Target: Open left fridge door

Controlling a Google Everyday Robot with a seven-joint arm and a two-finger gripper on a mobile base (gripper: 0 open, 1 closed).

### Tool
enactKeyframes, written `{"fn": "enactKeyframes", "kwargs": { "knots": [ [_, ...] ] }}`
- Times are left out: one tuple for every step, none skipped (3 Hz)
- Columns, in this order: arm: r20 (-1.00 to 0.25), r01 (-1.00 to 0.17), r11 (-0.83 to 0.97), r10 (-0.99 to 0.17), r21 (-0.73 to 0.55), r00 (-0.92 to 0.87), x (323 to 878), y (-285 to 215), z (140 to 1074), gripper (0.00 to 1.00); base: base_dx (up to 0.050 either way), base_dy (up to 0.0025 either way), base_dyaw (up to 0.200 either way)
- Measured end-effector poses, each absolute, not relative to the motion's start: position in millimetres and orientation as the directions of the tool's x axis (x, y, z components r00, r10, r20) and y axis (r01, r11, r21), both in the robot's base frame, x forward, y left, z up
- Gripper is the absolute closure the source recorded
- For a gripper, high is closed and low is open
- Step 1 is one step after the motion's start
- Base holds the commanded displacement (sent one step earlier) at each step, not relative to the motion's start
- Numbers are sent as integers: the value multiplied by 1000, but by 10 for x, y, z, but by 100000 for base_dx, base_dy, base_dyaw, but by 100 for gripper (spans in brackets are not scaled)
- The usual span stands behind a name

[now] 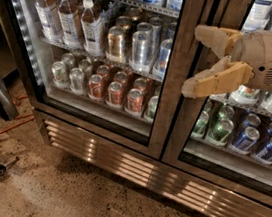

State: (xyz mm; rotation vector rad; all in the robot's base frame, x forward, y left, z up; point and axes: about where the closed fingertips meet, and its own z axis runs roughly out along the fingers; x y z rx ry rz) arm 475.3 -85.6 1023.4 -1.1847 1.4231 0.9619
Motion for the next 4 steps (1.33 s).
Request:
{"fn": "enactKeyframes", "kwargs": {
  "knots": [
    [-996,-977,210,-81,22,-40,4761,-866,10297,0,0,0,0],
    [-996,-977,210,-81,22,-40,4761,-865,10298,0,0,0,0],
    [-994,-977,209,-88,46,-65,4956,-701,10491,0,0,0,0],
    [-994,-977,210,-86,47,-67,4959,-699,10488,0,0,0,0]
  ]
}}
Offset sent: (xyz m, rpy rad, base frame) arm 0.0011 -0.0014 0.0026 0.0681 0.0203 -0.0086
